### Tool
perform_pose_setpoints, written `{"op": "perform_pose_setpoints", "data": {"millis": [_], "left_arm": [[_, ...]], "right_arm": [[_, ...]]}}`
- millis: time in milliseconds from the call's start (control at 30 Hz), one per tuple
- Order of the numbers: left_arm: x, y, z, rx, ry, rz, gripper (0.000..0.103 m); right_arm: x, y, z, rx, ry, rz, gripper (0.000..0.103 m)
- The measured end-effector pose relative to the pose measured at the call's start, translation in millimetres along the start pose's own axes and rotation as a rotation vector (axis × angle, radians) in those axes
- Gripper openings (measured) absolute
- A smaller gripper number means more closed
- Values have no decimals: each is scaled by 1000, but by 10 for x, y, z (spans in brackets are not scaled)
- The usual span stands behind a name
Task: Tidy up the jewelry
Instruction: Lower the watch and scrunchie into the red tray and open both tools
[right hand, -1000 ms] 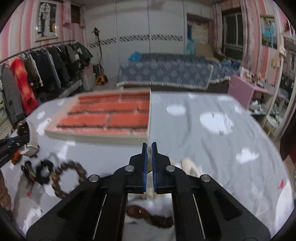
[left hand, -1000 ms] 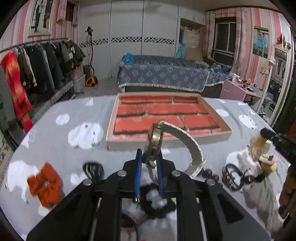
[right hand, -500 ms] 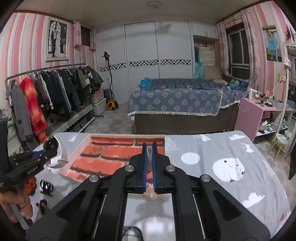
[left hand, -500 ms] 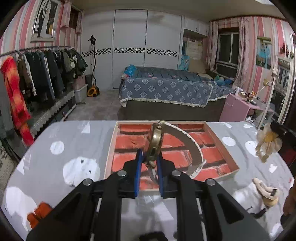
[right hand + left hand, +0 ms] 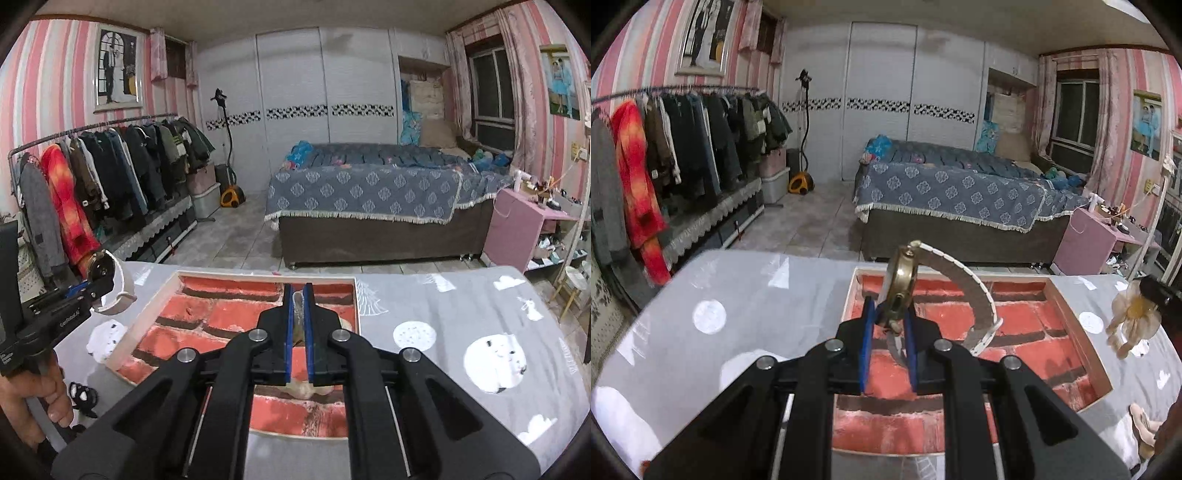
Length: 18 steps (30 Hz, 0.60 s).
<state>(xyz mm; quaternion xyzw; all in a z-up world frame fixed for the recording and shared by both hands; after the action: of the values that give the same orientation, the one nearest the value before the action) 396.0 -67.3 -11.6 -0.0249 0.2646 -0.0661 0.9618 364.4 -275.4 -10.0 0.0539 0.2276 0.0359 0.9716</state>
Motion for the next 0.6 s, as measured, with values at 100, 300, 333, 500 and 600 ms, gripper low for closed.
{"op": "perform_pose_setpoints", "data": {"millis": [100,300,333,500,600], "left_arm": [[168,-64,-208,21,50,-22,16],[304,-71,-552,48,120,-34,16],[302,-54,-556,43,120,-34,16],[307,-15,-545,31,104,-31,16],[345,-21,-568,29,115,-38,16]], "right_arm": [[200,-20,-164,6,44,-3,6],[443,-115,-472,-3,122,-19,6],[465,-98,-499,-4,124,-20,6],[512,-43,-596,-21,138,-19,6],[580,-11,-658,-37,153,-25,6]]}}
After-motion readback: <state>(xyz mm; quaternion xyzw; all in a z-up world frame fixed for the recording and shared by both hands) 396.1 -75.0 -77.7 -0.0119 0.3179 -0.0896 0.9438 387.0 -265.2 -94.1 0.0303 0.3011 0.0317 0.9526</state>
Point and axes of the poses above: each gripper's, at about its wrist camera, not at the fingertips, and x roughly the way its jaws point, y to its left, z to its top, the point moved 8 cm from there along x, roughly the way its jaws point, and after that the axes turned 1 degree about -y, right-handed, at the moved point
